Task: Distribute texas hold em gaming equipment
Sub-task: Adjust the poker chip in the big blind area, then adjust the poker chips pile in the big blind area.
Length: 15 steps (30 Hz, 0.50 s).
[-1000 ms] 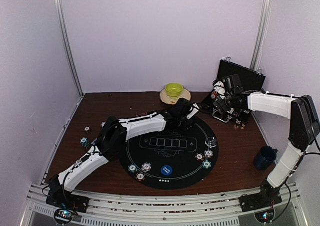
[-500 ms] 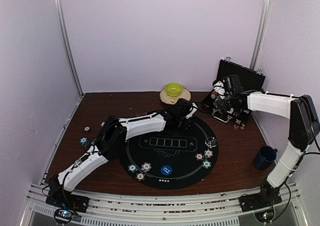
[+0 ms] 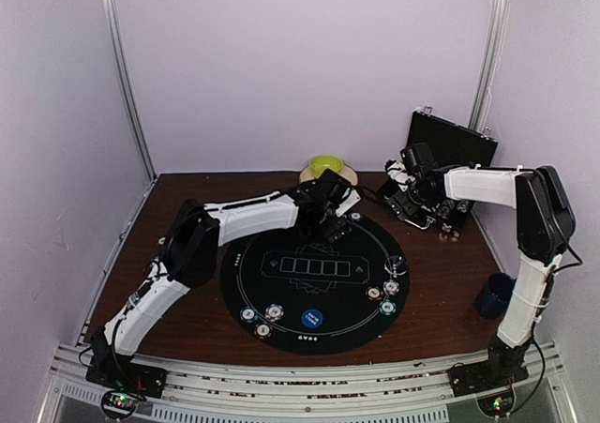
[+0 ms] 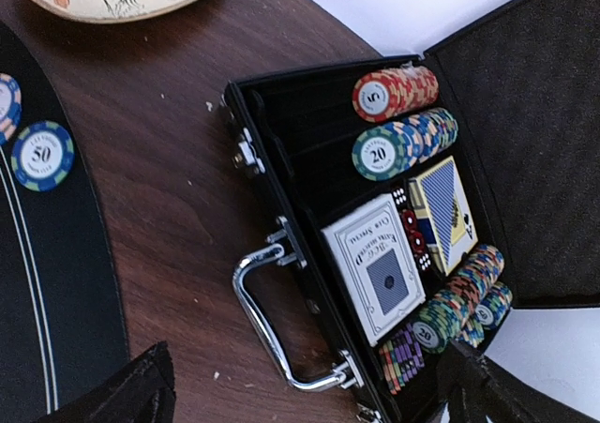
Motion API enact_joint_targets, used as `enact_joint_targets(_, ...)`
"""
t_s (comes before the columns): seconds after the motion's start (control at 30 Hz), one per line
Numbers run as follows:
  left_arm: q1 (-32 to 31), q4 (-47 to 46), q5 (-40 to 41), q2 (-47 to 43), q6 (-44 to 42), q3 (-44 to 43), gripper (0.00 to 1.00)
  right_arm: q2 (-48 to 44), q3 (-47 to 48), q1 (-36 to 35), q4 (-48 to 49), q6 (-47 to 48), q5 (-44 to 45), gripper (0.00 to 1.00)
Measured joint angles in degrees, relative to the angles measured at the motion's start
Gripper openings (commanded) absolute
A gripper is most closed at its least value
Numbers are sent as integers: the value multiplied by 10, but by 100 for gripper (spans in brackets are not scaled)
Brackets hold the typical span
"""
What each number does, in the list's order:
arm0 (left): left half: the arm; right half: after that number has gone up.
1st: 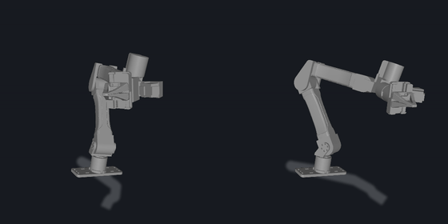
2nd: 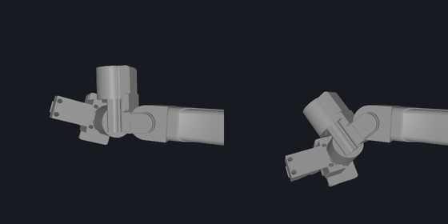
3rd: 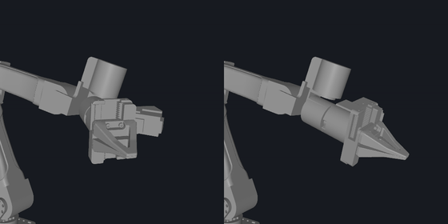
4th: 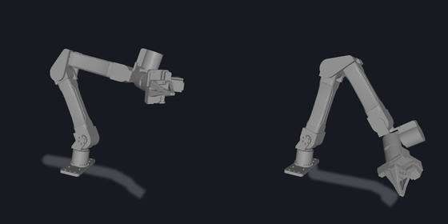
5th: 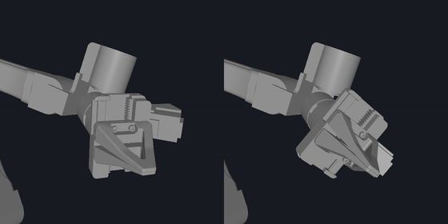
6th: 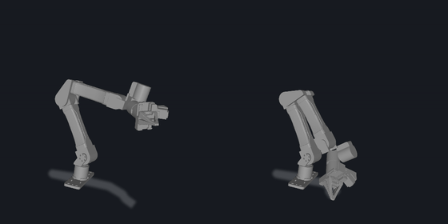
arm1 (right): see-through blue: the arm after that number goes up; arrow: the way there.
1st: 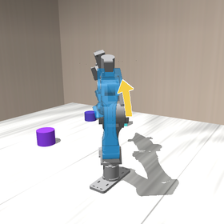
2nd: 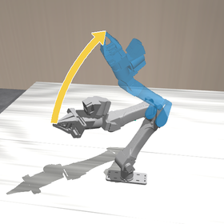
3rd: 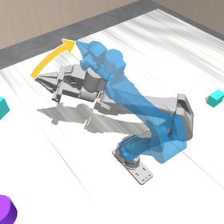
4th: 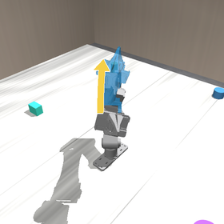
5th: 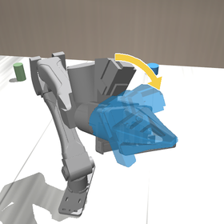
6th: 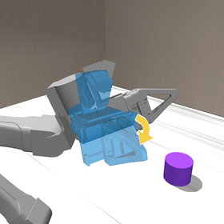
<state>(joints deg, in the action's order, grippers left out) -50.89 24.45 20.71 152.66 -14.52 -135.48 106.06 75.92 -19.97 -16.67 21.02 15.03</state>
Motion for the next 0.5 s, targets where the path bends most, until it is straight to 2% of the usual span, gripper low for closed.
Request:
enact_joint_targets(0.23, 4, 23, -73, -196, -29, 179, 98, 52, 89, -3, -33, -36, -35, 100)
enact_joint_targets(0.5, 17, 80, -213, -403, -94, 377, 98, 121, 148, -32, -46, -65, -29, 100)
